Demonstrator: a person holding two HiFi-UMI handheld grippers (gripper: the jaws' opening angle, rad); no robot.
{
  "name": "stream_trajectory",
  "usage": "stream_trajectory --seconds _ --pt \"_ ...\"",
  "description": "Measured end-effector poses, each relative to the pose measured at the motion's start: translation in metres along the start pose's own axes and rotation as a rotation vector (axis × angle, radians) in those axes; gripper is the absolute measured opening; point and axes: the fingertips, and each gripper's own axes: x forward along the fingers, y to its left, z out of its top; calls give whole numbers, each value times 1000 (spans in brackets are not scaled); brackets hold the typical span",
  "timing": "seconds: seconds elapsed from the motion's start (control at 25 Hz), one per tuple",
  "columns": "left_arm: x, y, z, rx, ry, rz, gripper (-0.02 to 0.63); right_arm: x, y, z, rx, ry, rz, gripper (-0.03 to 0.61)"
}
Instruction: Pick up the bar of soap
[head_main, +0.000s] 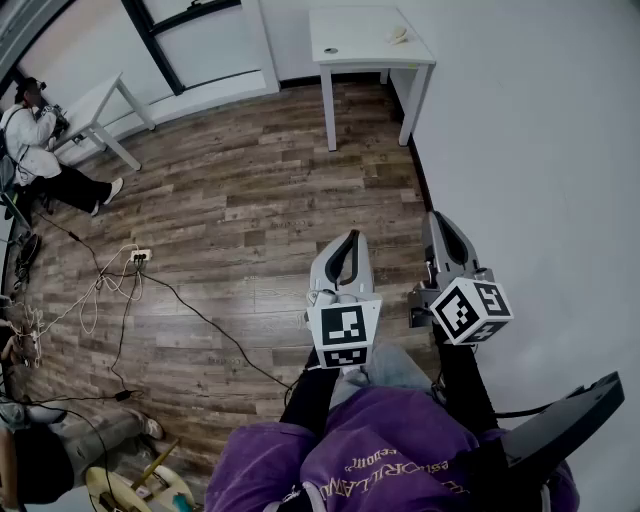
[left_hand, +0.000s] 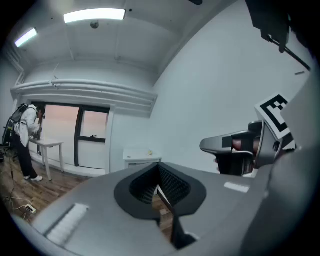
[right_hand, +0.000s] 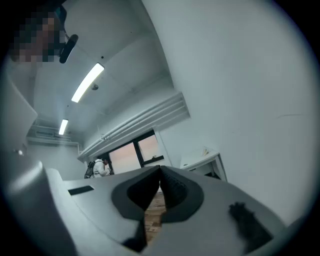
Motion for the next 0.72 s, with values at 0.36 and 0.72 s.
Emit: stream_trajectory --seconds 0.36,0.72 --pt "60 24 -4 11 0 5 3 61 -25 -8 -13 -5 4 9" --pt "169 39 29 -19 -13 -3 3 161 -76 22 -30 12 36 9"
